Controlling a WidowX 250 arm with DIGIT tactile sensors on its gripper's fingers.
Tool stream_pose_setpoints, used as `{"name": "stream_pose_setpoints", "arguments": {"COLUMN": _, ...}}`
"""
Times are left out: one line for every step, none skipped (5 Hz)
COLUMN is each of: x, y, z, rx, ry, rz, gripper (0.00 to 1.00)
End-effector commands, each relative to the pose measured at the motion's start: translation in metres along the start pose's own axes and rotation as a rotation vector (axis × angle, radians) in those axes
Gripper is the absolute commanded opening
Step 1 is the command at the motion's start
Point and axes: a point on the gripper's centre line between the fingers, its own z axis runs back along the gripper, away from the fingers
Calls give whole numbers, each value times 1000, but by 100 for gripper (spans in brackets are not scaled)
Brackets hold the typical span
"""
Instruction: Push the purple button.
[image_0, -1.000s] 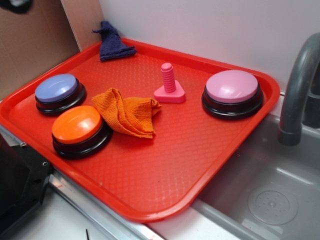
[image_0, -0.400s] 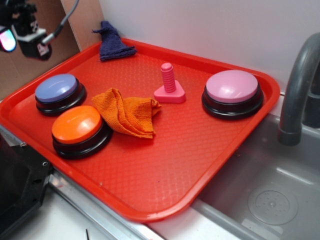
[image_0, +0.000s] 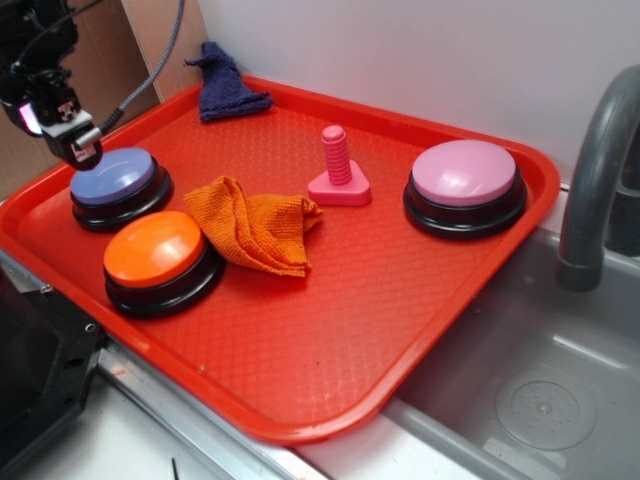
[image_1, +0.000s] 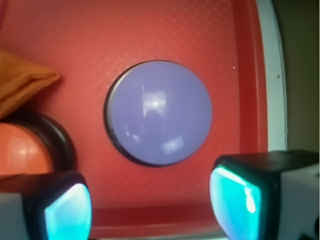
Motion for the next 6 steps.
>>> {"name": "stream_pose_setpoints", "arguments": {"x": 25, "y": 4, "z": -16, "rx": 4, "ry": -33, "rz": -186, "gripper": 100}}
{"name": "stream_pose_setpoints", "arguments": {"x": 41, "y": -2, "z": -42, "rx": 31, "ry": -30, "rz": -300, "gripper": 100}}
{"name": "stream_pose_setpoints", "arguments": {"x": 39, "y": -5, "z": -59, "rx": 22, "ry": 5, "rz": -332, "gripper": 100}}
{"name": "stream_pose_setpoints", "arguments": {"x": 39, "y": -7, "z": -59, "rx": 31, "ry": 9, "rz": -346, "gripper": 100}}
{"name": "stream_pose_setpoints", "arguments": {"x": 35, "y": -10, "z": -42, "rx": 44, "ry": -9, "rz": -360, "gripper": 100}}
{"name": "stream_pose_setpoints", "arguments": {"x": 29, "y": -11, "z": 3, "rx": 71, "ry": -76, "rz": -327, "gripper": 100}}
